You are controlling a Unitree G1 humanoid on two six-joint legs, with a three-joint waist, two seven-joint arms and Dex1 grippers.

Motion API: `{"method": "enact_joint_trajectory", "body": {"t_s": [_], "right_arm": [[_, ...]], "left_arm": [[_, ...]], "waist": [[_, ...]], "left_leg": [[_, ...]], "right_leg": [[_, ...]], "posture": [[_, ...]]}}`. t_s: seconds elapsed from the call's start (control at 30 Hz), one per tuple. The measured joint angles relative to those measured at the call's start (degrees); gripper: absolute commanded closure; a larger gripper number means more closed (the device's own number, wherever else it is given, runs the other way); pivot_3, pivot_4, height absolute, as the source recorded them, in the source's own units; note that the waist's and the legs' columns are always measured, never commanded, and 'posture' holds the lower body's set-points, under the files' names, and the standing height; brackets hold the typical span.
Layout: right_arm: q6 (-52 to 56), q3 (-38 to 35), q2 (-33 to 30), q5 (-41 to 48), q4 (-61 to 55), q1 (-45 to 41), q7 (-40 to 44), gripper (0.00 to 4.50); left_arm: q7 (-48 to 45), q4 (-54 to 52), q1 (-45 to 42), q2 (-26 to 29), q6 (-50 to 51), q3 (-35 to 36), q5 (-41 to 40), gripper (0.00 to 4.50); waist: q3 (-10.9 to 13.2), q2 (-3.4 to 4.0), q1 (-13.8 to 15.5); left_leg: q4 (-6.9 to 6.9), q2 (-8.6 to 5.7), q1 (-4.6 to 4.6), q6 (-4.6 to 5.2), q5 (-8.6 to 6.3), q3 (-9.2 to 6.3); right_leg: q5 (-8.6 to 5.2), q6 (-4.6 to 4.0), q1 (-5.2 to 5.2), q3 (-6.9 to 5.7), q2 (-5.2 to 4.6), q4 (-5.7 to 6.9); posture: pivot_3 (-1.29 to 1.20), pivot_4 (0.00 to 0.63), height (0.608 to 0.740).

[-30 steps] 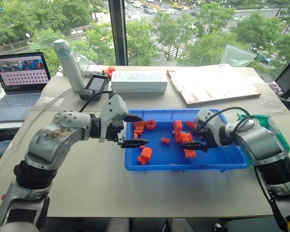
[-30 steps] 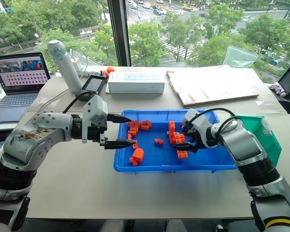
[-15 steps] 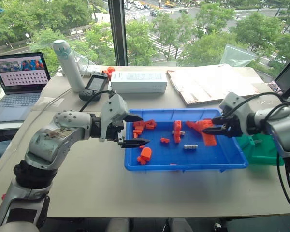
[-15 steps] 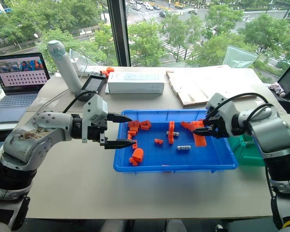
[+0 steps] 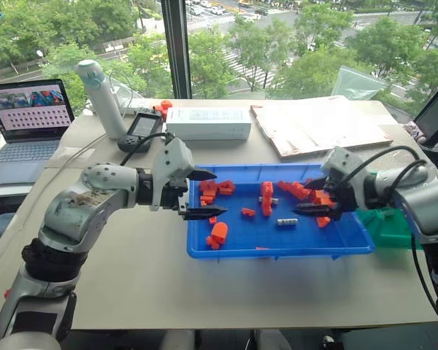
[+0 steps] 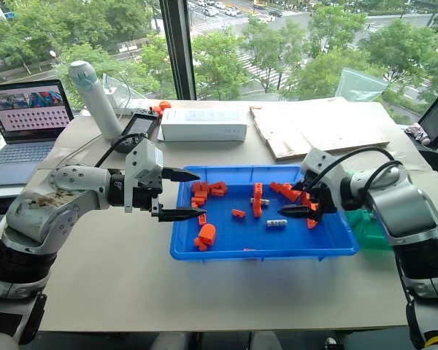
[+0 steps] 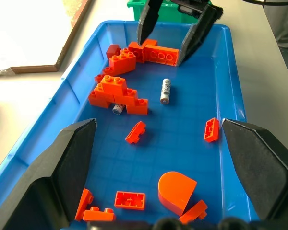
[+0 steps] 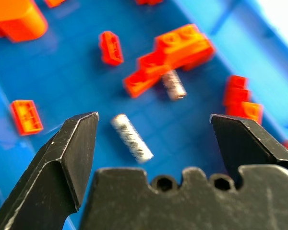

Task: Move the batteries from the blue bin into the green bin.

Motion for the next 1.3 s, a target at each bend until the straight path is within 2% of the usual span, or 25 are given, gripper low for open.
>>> {"method": "enact_joint_trajectory", "body": {"t_s": [0.2,0.3,0.33,0.37,0.4,0.57,0.63,0.67,0.87,1.07,1.17,1.27,1.3], "right_arm": [[-4.9,5.8,2.5,-3.8,2.4,0.4,-0.4,0.10],[-8.8,9.2,3.6,-8.0,7.2,0.2,-0.9,0.91],[-9.9,9.7,3.9,-8.5,8.3,0.2,-0.7,1.01],[-11.0,10.0,4.1,-9.3,9.2,-0.6,-0.5,1.49],[-11.4,10.1,4.1,-10.0,9.9,-1.2,-0.4,1.71],[-12.5,9.9,3.3,-11.2,12.1,-1.8,1.4,3.56],[-12.4,8.8,2.8,-10.9,12.3,-1.8,2.3,4.17],[-12.0,7.6,2.6,-10.0,12.4,-1.8,2.8,4.26],[-8.4,-3.1,-2.3,-3.6,13.6,-7.3,5.4,4.26],[-8.3,-8.3,-16.6,-5.7,18.3,-8.2,6.2,4.26],[-9.3,-8.5,-19.0,-8.0,22.1,-7.2,5.1,4.26],[-9.5,-8.5,-17.0,-10.1,27.9,-7.5,0.9,4.26],[-9.6,-8.1,-16.6,-10.8,29.1,-7.4,0.1,3.76]], "left_arm": [[-0.6,0.1,0.0,0.1,0.0,0.0,0.2,0.00],[-1.3,0.1,0.0,0.2,0.0,-0.2,0.2,0.00],[-1.4,0.1,0.0,0.2,0.0,-0.5,0.2,0.00],[-1.5,0.1,0.0,0.2,0.0,-0.8,0.3,0.00],[-1.5,0.1,0.0,0.2,0.0,-0.9,0.3,0.00],[-1.6,0.1,0.0,0.2,0.0,-1.0,0.3,0.00],[-1.6,0.1,0.0,0.1,0.0,-1.0,0.3,0.00],[-1.6,0.1,0.0,-0.3,0.0,-1.0,0.3,0.00],[-1.7,0.3,-0.7,-3.9,-0.2,-2.3,0.3,0.00],[-1.3,2.0,-1.5,-6.5,-1.5,-2.3,0.3,0.00],[-1.0,2.5,-1.5,-7.8,-2.0,-2.4,0.4,0.00],[-1.1,2.5,-1.5,-7.9,-2.5,-2.8,0.6,0.00],[-1.2,2.5,-1.5,-7.9,-2.5,-2.8,0.6,0.00]], "waist": [[0.0,0.00,0.1],[0.0,0.00,0.0],[0.0,0.00,0.0],[0.0,0.00,0.0],[0.0,0.00,-0.1],[0.0,0.00,0.0],[0.0,0.00,0.1],[0.0,0.00,0.1],[0.0,-0.01,0.2],[0.0,-0.01,0.3],[0.0,-0.01,-0.1],[0.0,0.00,-0.7],[0.0,0.01,-0.9]], "left_leg": [[0.04,-0.02,0.01,-0.27,-0.16,-0.03],[0.04,-0.04,0.01,-0.26,-0.15,0.03],[0.03,-0.04,0.00,-0.23,-0.13,0.03],[0.04,-0.03,0.01,-0.21,-0.12,0.03],[0.04,-0.02,0.01,-0.21,-0.11,0.03],[0.04,-0.03,0.01,-0.21,-0.12,0.03],[0.04,-0.03,0.00,-0.21,-0.12,0.03],[0.04,-0.02,0.00,-0.21,-0.12,0.02],[0.02,-0.02,0.00,-0.21,-0.12,0.00],[-0.02,0.00,-0.01,-0.27,-0.20,0.32],[-0.03,0.00,0.01,-0.26,-0.20,0.37],[-0.02,0.01,0.04,-0.25,-0.19,0.44],[-0.02,0.00,0.03,-0.23,-0.17,0.46]], "right_leg": [[0.03,0.02,0.00,0.01,0.00,0.00],[0.03,0.02,-0.01,0.00,0.02,0.00],[0.03,0.02,-0.01,0.00,0.01,0.00],[0.04,0.03,0.01,0.01,0.03,0.00],[0.04,0.02,0.00,0.00,0.03,0.01],[0.04,0.03,0.02,-0.01,0.04,0.00],[0.04,0.03,0.01,-0.01,0.03,0.01],[0.04,0.03,0.01,-0.01,0.04,0.02],[0.04,0.03,0.01,-0.01,0.03,0.01],[0.03,0.03,0.02,0.01,-0.07,-0.14],[0.05,0.00,-0.02,0.05,-0.06,-0.12],[0.08,-0.04,-0.05,0.12,-0.06,-0.06],[0.08,-0.04,-0.08,0.14,-0.07,-0.04]], "posture": [[0.00,0.150,0.740],[0.00,0.150,0.740],[0.00,0.150,0.740],[0.00,0.150,0.740],[0.00,0.150,0.740],[0.00,0.150,0.740],[0.00,0.150,0.740],[0.00,0.150,0.740],[0.00,0.150,0.740],[0.00,0.150,0.740],[0.00,0.150,0.740],[0.00,0.150,0.740],[0.00,0.150,0.740]]}}
